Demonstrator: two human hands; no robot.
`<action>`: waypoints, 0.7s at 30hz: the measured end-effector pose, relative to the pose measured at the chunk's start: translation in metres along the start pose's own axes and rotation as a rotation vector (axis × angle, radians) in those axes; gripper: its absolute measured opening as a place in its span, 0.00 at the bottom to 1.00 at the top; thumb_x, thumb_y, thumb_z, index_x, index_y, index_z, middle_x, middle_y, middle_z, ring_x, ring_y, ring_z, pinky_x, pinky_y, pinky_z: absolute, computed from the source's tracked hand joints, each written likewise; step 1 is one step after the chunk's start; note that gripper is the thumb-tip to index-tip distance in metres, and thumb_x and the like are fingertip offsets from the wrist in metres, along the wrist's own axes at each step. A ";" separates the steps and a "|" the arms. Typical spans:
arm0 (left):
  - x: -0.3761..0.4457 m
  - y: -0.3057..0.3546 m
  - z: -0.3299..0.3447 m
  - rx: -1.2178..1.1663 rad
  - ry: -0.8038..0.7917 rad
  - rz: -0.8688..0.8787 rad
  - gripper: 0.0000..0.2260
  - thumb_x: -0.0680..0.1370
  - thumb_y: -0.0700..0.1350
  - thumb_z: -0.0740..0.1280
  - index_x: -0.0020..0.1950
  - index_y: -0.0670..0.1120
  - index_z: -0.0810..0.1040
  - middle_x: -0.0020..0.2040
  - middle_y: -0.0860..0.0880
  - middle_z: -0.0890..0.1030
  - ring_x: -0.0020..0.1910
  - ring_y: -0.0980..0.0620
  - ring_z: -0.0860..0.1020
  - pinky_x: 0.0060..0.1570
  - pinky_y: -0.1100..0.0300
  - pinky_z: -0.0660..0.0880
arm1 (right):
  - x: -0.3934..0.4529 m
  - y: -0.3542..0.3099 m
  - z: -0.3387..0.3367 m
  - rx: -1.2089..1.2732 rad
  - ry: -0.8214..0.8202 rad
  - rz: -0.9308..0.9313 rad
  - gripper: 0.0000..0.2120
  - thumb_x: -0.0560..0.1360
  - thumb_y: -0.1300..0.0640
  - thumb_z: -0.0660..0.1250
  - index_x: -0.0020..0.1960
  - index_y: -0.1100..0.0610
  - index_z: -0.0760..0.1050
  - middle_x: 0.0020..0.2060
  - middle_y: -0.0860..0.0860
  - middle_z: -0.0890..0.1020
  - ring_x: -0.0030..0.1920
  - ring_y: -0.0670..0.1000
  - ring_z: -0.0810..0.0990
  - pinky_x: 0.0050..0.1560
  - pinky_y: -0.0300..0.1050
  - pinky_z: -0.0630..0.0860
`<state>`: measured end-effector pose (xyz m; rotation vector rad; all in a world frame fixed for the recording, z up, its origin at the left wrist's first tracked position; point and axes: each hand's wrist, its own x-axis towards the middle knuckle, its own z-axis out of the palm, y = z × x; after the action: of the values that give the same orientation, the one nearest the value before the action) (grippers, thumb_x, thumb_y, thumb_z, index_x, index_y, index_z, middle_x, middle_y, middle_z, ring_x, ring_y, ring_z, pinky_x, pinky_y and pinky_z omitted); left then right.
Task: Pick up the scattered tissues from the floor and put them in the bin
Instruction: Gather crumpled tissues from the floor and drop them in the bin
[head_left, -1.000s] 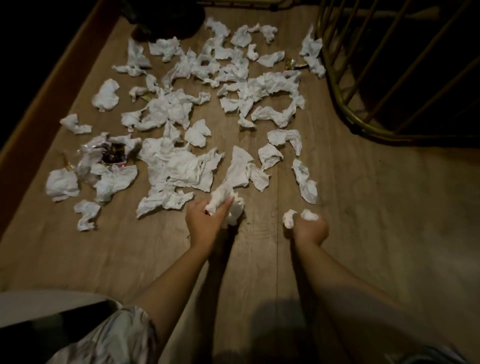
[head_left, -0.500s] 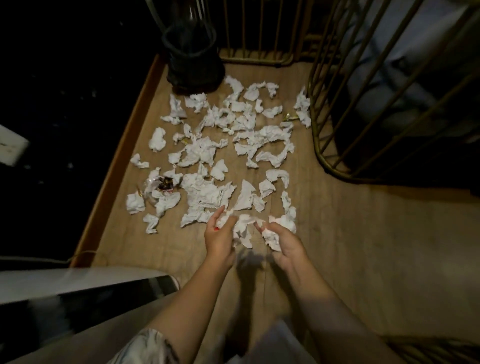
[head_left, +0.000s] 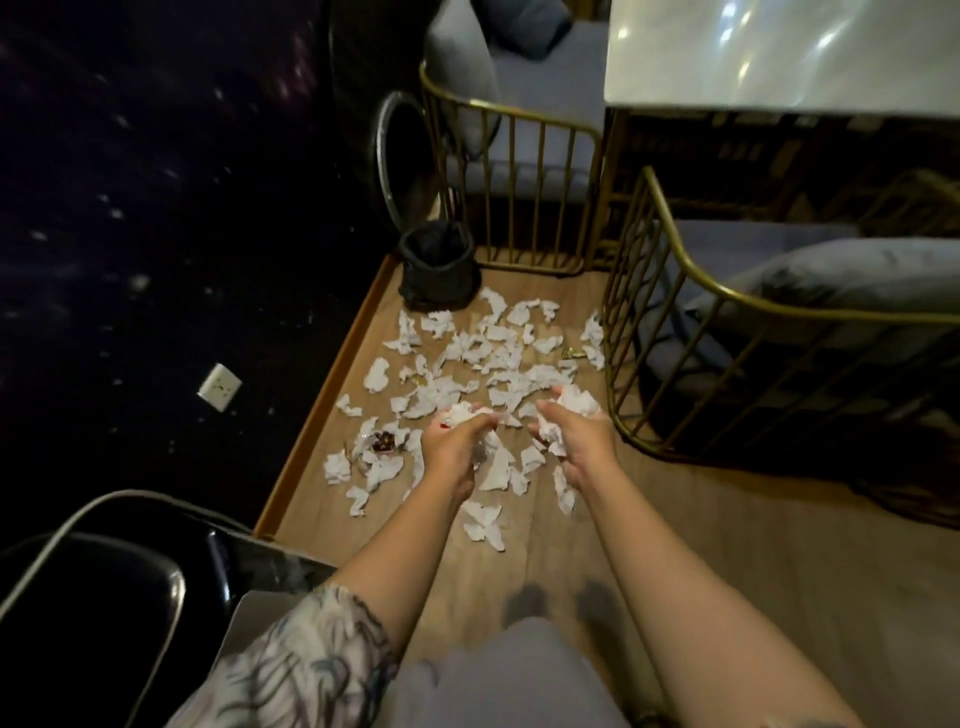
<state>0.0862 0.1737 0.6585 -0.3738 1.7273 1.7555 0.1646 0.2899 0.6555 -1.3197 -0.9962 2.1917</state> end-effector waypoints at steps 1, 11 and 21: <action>-0.009 0.011 0.000 0.012 0.011 0.039 0.20 0.66 0.36 0.78 0.56 0.44 0.80 0.48 0.41 0.84 0.30 0.52 0.76 0.24 0.65 0.71 | -0.005 -0.013 0.002 -0.102 0.018 -0.059 0.19 0.69 0.70 0.73 0.58 0.60 0.78 0.52 0.59 0.83 0.46 0.57 0.83 0.30 0.42 0.80; -0.055 0.068 -0.015 0.138 0.071 0.397 0.22 0.68 0.44 0.79 0.58 0.41 0.78 0.49 0.42 0.84 0.44 0.48 0.83 0.35 0.62 0.81 | -0.046 -0.089 0.026 -0.734 -0.015 -0.686 0.21 0.72 0.42 0.71 0.37 0.61 0.76 0.30 0.54 0.79 0.30 0.51 0.79 0.24 0.38 0.76; 0.006 0.131 -0.024 0.245 0.221 0.619 0.11 0.67 0.47 0.79 0.45 0.51 0.80 0.42 0.48 0.83 0.43 0.48 0.82 0.45 0.48 0.82 | 0.006 -0.098 0.096 -0.905 -0.087 -0.846 0.07 0.77 0.51 0.65 0.45 0.53 0.79 0.42 0.50 0.81 0.43 0.50 0.78 0.41 0.41 0.69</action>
<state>-0.0048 0.1611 0.7557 0.0971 2.3686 1.9259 0.0743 0.3239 0.7535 -0.7971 -2.2149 1.1591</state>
